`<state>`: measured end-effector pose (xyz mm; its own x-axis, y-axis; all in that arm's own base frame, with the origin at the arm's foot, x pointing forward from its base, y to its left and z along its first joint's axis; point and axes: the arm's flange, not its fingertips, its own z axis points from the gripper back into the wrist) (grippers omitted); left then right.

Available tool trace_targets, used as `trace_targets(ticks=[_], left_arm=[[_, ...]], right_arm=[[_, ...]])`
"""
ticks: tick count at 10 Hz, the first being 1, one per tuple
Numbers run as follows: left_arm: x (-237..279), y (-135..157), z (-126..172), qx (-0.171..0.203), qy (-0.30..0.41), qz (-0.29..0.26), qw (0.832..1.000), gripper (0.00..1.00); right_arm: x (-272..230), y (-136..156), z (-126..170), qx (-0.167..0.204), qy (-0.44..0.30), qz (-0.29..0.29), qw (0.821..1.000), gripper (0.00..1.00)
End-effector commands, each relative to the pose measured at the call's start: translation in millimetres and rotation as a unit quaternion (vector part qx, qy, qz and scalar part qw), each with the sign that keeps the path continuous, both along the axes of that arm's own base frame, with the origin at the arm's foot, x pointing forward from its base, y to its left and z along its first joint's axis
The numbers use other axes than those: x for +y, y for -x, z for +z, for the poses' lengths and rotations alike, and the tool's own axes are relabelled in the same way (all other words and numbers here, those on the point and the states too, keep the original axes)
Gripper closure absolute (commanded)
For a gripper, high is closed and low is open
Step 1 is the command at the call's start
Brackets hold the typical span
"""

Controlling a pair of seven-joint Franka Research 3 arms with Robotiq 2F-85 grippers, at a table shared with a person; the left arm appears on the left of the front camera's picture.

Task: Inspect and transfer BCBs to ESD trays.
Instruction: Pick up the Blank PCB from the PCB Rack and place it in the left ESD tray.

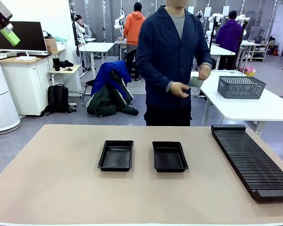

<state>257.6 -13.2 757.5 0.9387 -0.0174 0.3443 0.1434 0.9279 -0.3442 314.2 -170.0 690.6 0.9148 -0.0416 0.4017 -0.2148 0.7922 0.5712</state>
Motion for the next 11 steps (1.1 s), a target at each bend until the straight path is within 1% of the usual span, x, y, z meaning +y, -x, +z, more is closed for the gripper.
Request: trace_targets(ticks=[1, 11], left_arm=[[0.3, 0.5, -0.8, -0.003, 0.000, 0.002, 1.000, 0.00], [0.3, 0.5, -0.8, -0.003, 0.000, 0.002, 1.000, 0.00]], right_arm=[[1.7, 1.9, -0.3, -0.001, -0.002, 0.003, 1.000, 0.15], [1.7, 1.9, -0.3, -0.001, -0.002, 0.003, 1.000, 0.15]])
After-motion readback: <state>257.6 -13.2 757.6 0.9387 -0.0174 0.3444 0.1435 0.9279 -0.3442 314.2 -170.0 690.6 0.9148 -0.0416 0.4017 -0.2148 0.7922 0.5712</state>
